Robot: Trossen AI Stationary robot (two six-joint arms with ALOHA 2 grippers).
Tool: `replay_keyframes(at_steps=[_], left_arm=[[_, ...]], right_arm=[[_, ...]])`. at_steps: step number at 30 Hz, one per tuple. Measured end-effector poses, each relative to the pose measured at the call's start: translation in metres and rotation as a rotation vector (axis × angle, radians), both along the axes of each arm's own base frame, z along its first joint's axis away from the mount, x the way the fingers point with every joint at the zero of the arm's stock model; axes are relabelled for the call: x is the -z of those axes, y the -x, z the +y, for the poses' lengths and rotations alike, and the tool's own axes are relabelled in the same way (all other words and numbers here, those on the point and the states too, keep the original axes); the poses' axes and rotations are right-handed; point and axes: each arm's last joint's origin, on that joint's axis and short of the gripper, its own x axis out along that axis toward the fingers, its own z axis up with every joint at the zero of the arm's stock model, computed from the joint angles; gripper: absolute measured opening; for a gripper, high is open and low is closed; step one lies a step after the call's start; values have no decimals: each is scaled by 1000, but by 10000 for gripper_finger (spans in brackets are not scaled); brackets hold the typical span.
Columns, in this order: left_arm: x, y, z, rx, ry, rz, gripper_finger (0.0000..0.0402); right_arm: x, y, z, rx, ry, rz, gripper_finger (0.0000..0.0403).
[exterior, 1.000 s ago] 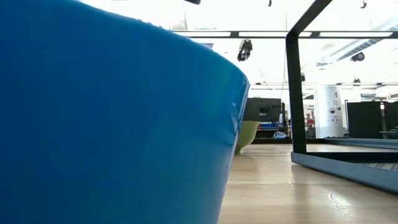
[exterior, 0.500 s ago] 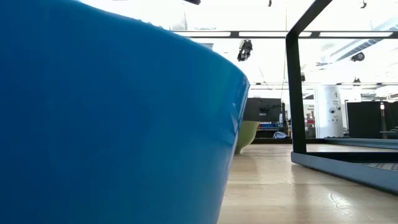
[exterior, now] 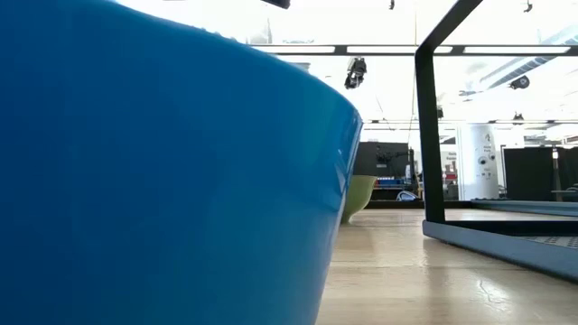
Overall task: Pick & Place Mini bowls
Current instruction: Stack the top blue bowl on top of the blue bowl on the shelf
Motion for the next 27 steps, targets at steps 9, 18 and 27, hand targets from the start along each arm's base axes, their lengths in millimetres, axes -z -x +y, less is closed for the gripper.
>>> replay_keyframes(at_steps=[9, 18, 27], left_arm=[[0, 0, 0, 0, 0, 0, 87], [1, 1, 0, 0, -1, 9, 87], [1, 1, 0, 0, -1, 18, 87]], right_arm=[[3, 3, -4, 162, 8, 34, 88], [7, 3, -3, 174, 7, 35, 10], [29, 5, -6, 212, 6, 48, 8]])
